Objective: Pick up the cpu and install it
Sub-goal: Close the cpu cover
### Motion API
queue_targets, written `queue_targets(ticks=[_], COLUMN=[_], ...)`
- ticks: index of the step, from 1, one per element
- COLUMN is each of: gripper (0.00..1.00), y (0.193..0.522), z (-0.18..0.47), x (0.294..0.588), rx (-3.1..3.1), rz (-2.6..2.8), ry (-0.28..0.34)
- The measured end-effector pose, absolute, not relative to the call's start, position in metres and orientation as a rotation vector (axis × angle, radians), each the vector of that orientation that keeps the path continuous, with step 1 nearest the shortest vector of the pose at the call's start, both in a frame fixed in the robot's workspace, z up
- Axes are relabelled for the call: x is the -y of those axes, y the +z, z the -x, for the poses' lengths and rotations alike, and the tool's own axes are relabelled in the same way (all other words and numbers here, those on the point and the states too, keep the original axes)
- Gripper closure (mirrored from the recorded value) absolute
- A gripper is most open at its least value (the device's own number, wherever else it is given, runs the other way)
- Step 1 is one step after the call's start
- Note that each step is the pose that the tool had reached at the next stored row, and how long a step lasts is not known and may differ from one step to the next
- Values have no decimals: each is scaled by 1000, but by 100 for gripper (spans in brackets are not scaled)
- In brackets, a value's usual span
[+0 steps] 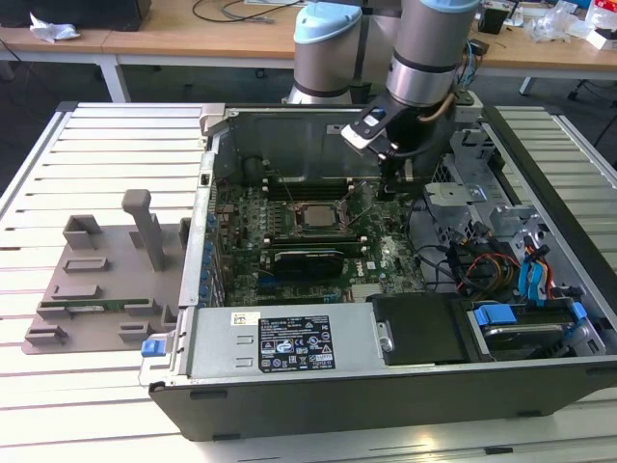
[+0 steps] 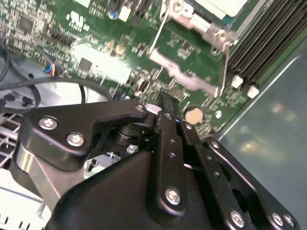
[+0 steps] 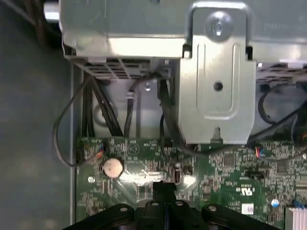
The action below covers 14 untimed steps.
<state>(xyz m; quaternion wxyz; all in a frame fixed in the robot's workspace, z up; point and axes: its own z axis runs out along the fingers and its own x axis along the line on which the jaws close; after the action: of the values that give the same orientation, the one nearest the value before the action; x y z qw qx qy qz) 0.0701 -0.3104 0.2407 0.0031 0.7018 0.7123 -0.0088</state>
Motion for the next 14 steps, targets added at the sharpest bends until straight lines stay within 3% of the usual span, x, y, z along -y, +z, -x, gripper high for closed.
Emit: queue_targets(ticks=[14], gripper=[89], y=[241], z=[-34], x=[310], rx=[-2233], rz=[-2200], ry=[-28])
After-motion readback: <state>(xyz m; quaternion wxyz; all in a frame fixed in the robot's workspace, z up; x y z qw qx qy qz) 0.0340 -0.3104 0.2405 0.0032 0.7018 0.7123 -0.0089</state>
